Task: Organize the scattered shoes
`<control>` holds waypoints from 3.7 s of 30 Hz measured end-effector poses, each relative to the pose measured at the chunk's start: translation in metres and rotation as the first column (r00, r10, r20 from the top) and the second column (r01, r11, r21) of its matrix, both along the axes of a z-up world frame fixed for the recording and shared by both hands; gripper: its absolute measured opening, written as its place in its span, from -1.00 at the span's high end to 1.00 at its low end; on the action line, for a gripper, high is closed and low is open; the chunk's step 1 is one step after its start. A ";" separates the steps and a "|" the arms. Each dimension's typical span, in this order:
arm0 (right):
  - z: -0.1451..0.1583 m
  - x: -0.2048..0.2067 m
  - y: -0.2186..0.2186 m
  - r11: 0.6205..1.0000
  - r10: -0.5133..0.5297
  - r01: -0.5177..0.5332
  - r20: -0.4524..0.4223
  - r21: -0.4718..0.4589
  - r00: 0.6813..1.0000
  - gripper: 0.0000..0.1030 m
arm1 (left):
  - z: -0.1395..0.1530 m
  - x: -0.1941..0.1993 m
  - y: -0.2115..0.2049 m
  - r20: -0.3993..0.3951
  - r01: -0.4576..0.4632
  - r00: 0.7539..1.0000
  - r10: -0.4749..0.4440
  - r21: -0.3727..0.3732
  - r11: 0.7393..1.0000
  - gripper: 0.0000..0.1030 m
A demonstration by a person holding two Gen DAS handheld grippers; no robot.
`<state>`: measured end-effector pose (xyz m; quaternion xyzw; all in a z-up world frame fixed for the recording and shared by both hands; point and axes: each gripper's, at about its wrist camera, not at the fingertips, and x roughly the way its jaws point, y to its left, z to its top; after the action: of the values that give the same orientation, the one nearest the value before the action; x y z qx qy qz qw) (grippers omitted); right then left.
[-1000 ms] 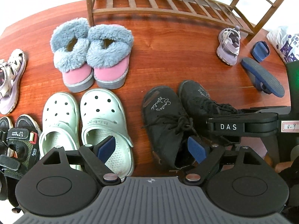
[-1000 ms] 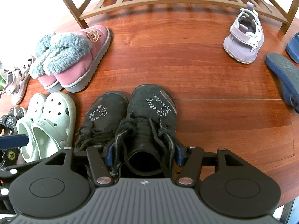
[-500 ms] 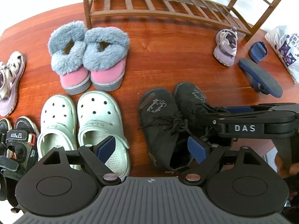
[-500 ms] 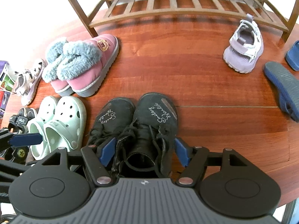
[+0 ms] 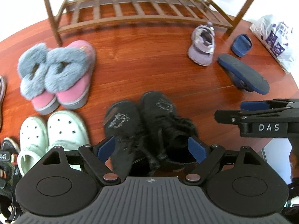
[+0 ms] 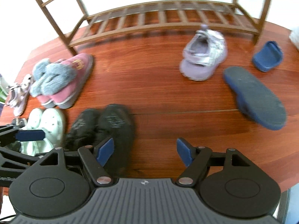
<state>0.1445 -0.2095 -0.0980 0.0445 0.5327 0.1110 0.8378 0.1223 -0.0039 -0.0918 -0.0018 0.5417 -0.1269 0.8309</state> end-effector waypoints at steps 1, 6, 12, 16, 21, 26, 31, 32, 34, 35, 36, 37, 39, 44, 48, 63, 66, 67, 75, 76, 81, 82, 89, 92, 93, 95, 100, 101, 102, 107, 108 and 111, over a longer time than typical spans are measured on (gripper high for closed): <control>-0.001 0.001 -0.010 1.000 -0.011 0.011 0.000 -0.006 1.000 -0.54 | 0.000 0.002 -0.007 0.000 0.009 1.000 -0.009 0.002 1.000 -0.68; -0.004 0.004 -0.058 0.998 -0.056 0.056 0.003 -0.038 0.998 -0.54 | -0.004 0.009 -0.046 -0.001 0.053 0.999 -0.053 0.015 0.998 -0.69; -0.010 0.004 -0.112 0.994 -0.049 0.051 0.027 -0.100 0.998 -0.55 | -0.007 0.019 -0.098 -0.013 0.083 0.996 -0.083 0.021 0.996 -0.70; -0.012 0.004 -0.144 0.989 -0.017 0.023 0.038 -0.143 0.999 -0.57 | -0.012 0.024 -0.131 -0.024 0.087 0.996 -0.087 0.029 0.996 -0.70; -0.019 0.005 -0.167 0.973 0.073 -0.058 0.060 -0.225 0.996 -0.60 | -0.021 0.029 -0.164 -0.038 0.080 0.996 -0.078 0.036 0.996 -0.70; -0.034 0.008 -0.177 0.916 0.251 -0.214 0.071 -0.338 0.965 -0.59 | -0.030 0.032 -0.192 -0.051 0.045 0.998 -0.043 0.046 0.998 -0.70; -0.052 0.009 -0.171 0.805 0.442 -0.354 0.083 -0.477 0.893 -0.52 | -0.038 0.031 -0.206 -0.068 -0.011 0.998 0.015 0.054 0.998 -0.70; -0.054 0.008 -0.169 0.780 0.474 -0.374 0.084 -0.501 0.877 -0.48 | -0.038 0.031 -0.207 -0.071 -0.019 0.997 0.023 0.055 0.998 -0.70; -0.062 0.007 -0.164 0.718 0.551 -0.421 0.083 -0.554 0.830 -0.34 | -0.041 0.030 -0.210 -0.081 -0.048 0.995 0.053 0.059 0.997 -0.70; -0.065 0.006 -0.162 0.694 0.577 -0.435 0.084 -0.573 0.812 -0.32 | -0.041 0.029 -0.210 -0.083 -0.055 0.995 0.060 0.061 0.997 -0.70; -0.067 0.006 -0.160 0.677 0.595 -0.440 0.087 -0.590 0.799 -0.32 | -0.042 0.028 -0.211 -0.086 -0.070 0.993 0.075 0.064 0.995 -0.70; -0.070 0.006 -0.159 0.653 0.620 -0.446 0.094 -0.612 0.779 -0.32 | -0.042 0.028 -0.211 -0.088 -0.080 0.993 0.085 0.066 0.995 -0.70; -0.071 0.006 -0.161 0.634 0.645 -0.447 0.112 -0.632 0.756 -0.12 | -0.043 0.027 -0.211 -0.092 -0.103 0.990 0.109 0.069 0.992 -0.70; -0.059 0.024 -0.180 0.740 0.572 -0.427 0.151 -0.519 0.806 0.14 | -0.044 0.028 -0.212 -0.093 -0.135 0.986 0.141 0.071 0.988 -0.70; -0.049 0.045 -0.208 0.866 0.436 -0.366 0.155 -0.342 0.886 0.24 | -0.044 0.030 -0.217 -0.088 -0.138 0.986 0.145 0.072 0.988 -0.70; -0.069 0.089 -0.334 0.968 -0.135 0.137 -0.024 0.209 0.991 0.37 | -0.045 0.036 -0.222 -0.089 -0.138 0.986 0.144 0.071 0.988 -0.70; -0.071 0.092 -0.332 0.976 -0.139 0.137 -0.003 0.166 0.990 0.37 | -0.046 0.036 -0.222 -0.089 -0.136 0.986 0.142 0.071 0.988 -0.70; -0.071 0.092 -0.330 0.980 -0.137 0.135 0.005 0.149 0.991 0.37 | -0.046 0.036 -0.221 -0.089 -0.136 0.986 0.142 0.071 0.988 -0.70; -0.066 0.096 -0.313 0.991 -0.116 0.113 0.031 0.072 0.993 -0.26 | -0.047 0.035 -0.216 -0.091 -0.148 0.984 0.154 0.073 0.986 -0.70; -0.065 0.098 -0.311 0.991 -0.113 0.111 0.032 0.069 0.993 -0.29 | -0.047 0.035 -0.214 -0.090 -0.153 0.983 0.159 0.074 0.985 -0.70; -0.065 0.113 -0.308 0.982 -0.160 0.160 -0.004 0.102 0.987 -0.59 | -0.046 0.032 -0.206 -0.085 -0.181 0.979 0.187 0.073 0.981 -0.70; -0.065 0.116 -0.307 0.979 -0.173 0.174 -0.013 0.109 0.985 -0.62 | -0.046 0.031 -0.205 -0.085 -0.185 0.978 0.191 0.072 0.980 -0.70; -0.067 0.140 -0.305 0.950 -0.261 0.270 -0.077 0.159 0.962 -0.67 | -0.045 0.027 -0.195 -0.082 -0.210 0.973 0.214 0.063 0.976 -0.70; -0.068 0.150 -0.304 0.933 -0.296 0.311 -0.106 0.178 0.949 -0.67 | -0.044 0.024 -0.188 -0.080 -0.231 0.969 0.236 0.063 0.971 -0.70; -0.069 0.152 -0.303 0.929 -0.305 0.322 -0.116 0.183 0.945 -0.67 | -0.044 0.022 -0.184 -0.079 -0.244 0.965 0.249 0.063 0.968 -0.70; -0.071 0.155 -0.304 0.923 -0.314 0.336 -0.136 0.189 0.940 -0.68 | -0.044 0.020 -0.178 -0.079 -0.264 0.960 0.269 0.060 0.963 -0.70; -0.079 0.161 -0.306 0.907 -0.334 0.369 -0.188 0.201 0.924 -0.66 | -0.042 0.014 -0.171 -0.073 -0.295 0.952 0.299 0.058 0.954 -0.70; -0.080 0.162 -0.306 0.904 -0.337 0.375 -0.198 0.204 0.920 -0.60 | -0.042 0.012 -0.170 -0.069 -0.298 0.951 0.302 0.058 0.953 -0.70; -0.081 0.163 -0.306 0.901 -0.341 0.382 -0.208 0.206 0.917 -0.51 | -0.041 0.011 -0.169 -0.064 -0.300 0.951 0.304 0.059 0.952 -0.70; -0.089 0.169 -0.308 0.884 -0.358 0.415 -0.259 0.216 0.897 -0.26 | -0.039 0.008 -0.169 -0.047 -0.287 0.956 0.291 0.072 0.955 -0.70; -0.090 0.170 -0.308 0.880 -0.361 0.422 -0.269 0.218 0.893 -0.25 | -0.038 0.007 -0.170 -0.042 -0.279 0.958 0.282 0.073 0.958 -0.70; -0.093 0.173 -0.308 0.877 -0.356 0.426 -0.294 0.223 0.887 -0.23 | -0.037 0.008 -0.171 -0.029 -0.249 0.967 0.252 0.076 0.966 -0.70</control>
<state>0.3172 -0.5180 -0.1908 0.2837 0.5899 0.0062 0.7560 0.1301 -0.1751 -0.1286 -0.0426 0.5573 -0.0013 0.8292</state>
